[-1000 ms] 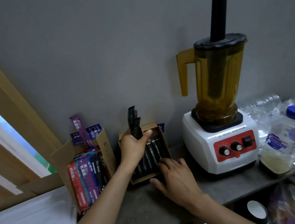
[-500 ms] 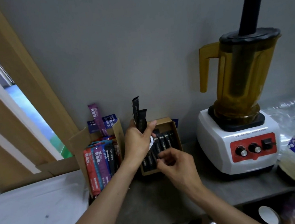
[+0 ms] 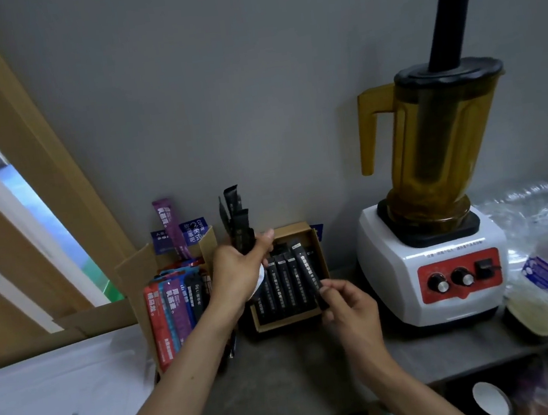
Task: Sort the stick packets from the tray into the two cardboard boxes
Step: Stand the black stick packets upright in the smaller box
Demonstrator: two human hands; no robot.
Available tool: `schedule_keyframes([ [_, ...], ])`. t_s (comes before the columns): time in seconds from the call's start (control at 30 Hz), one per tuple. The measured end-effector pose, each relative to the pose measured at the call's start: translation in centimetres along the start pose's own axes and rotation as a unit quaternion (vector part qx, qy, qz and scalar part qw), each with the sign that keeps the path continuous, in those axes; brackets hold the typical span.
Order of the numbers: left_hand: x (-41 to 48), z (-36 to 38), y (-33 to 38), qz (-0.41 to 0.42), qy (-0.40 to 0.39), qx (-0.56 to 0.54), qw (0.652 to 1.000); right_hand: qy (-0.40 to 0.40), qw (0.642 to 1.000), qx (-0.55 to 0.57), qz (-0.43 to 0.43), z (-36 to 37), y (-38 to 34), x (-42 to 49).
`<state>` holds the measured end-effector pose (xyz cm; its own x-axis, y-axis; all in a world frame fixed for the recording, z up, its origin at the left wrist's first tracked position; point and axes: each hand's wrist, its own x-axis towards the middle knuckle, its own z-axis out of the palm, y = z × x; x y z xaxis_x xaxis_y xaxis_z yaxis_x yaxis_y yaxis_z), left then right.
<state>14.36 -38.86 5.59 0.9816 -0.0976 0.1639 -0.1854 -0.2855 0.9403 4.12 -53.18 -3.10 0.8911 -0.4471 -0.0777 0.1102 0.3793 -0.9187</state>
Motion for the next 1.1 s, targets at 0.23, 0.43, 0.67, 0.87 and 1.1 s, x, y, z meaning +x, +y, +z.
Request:
schedule_keyframes([
  [0.23,-0.6,0.2,0.6,-0.036,-0.037,0.001,0.999,-0.043,0.998,-0.025,-0.023,0.7,0.8,-0.3],
  [0.43,0.0,-0.4,1.1,-0.013,-0.031,0.044,0.998,-0.133,0.982,-0.127,-0.042,0.6,-0.2,1.2],
  [0.67,-0.1,-1.3,1.2,0.022,-0.018,0.067,0.997,-0.157,0.969,-0.183,-0.044,2.5,-0.9,3.4],
  [0.87,-0.4,-2.1,1.4,0.054,0.013,0.065,0.996,-0.138,0.927,-0.344,-0.056,5.1,1.9,5.5],
  [1.1,-1.2,-3.4,1.0,0.030,-0.020,-0.006,0.999,-0.131,0.880,-0.447,-0.088,6.4,4.4,6.0],
])
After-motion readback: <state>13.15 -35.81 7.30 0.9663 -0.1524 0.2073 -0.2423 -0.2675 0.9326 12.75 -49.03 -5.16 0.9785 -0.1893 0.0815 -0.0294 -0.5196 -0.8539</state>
